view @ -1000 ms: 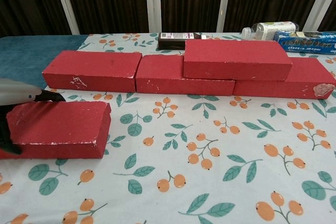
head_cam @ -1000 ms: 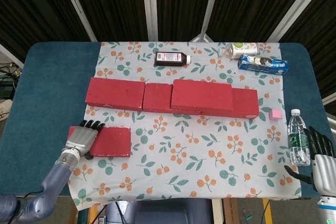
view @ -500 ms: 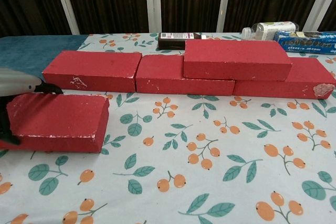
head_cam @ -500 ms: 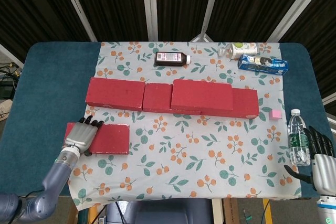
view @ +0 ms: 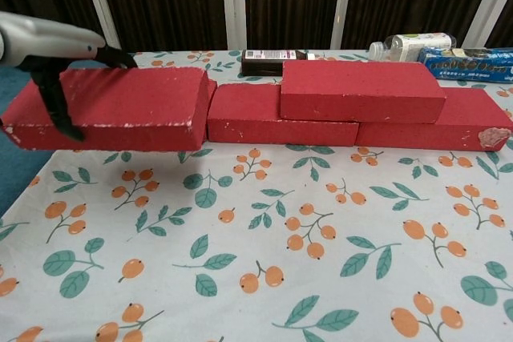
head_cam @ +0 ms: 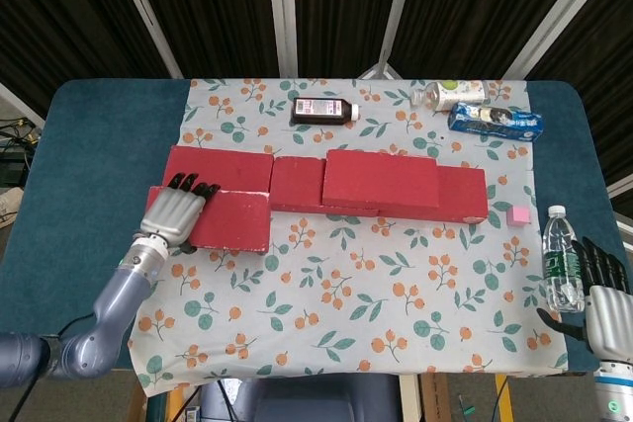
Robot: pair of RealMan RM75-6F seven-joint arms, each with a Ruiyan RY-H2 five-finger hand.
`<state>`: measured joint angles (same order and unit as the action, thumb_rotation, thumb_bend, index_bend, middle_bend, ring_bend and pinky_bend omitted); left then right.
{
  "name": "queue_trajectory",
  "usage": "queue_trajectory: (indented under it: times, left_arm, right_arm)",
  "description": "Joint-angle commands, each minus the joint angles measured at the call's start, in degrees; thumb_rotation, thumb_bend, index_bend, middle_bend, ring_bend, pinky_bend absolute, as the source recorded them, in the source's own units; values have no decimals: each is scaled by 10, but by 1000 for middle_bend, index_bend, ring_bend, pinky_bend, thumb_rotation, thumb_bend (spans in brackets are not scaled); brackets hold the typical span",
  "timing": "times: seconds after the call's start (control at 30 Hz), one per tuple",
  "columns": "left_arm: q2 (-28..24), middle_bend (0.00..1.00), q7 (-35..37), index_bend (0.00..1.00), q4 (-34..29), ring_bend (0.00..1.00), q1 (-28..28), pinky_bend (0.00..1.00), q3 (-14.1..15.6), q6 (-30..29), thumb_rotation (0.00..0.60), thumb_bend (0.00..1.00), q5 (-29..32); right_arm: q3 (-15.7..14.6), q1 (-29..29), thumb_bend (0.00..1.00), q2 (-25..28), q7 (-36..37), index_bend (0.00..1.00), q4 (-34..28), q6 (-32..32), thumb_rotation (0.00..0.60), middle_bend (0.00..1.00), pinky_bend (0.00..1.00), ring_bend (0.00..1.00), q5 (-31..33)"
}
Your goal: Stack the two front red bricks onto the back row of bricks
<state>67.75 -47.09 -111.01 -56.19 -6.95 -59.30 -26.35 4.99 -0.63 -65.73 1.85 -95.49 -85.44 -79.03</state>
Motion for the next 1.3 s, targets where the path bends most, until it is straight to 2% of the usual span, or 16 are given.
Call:
queue_trajectory:
  times: [0.03, 0.2, 0.33, 0.47, 0.93, 1.17, 1.3]
  left_arm:
    - [-24, 416, 1, 374, 46, 0, -66, 37, -48, 68, 600, 46, 86]
    - [0, 405, -53, 363, 147, 0, -153, 31, -44, 118, 600, 46, 204]
    - [19, 381, -62, 349, 216, 0, -198, 29, -42, 176, 600, 46, 273]
    - [35, 377, -65, 339, 278, 0, -228, 27, -26, 221, 600, 46, 308]
    - [110, 366, -68, 325, 433, 0, -293, 17, 68, 318, 600, 21, 359]
    - [134, 365, -44, 325, 463, 0, -311, 17, 96, 337, 600, 21, 359]
    - [143, 365, -22, 325, 472, 0, -322, 17, 103, 342, 600, 21, 349]
  right_arm:
    - [5, -3, 24, -5, -13, 0, 3, 7, 600, 0, 0, 0, 16]
    - [13, -3, 23, -10, -30, 0, 6, 13, 600, 0, 0, 0, 40]
    - [18, -5, 23, -14, -43, 0, 5, 18, 600, 0, 0, 0, 54]
    - [21, -8, 24, -17, -53, 0, 5, 25, 600, 0, 0, 0, 68]
    - [29, -8, 23, -29, -82, 0, 7, 21, 600, 0, 0, 0, 87]
    - [32, -11, 24, -32, -84, 0, 12, 27, 600, 0, 0, 0, 93]
    - [34, -11, 23, -32, -81, 0, 14, 28, 600, 0, 0, 0, 93]
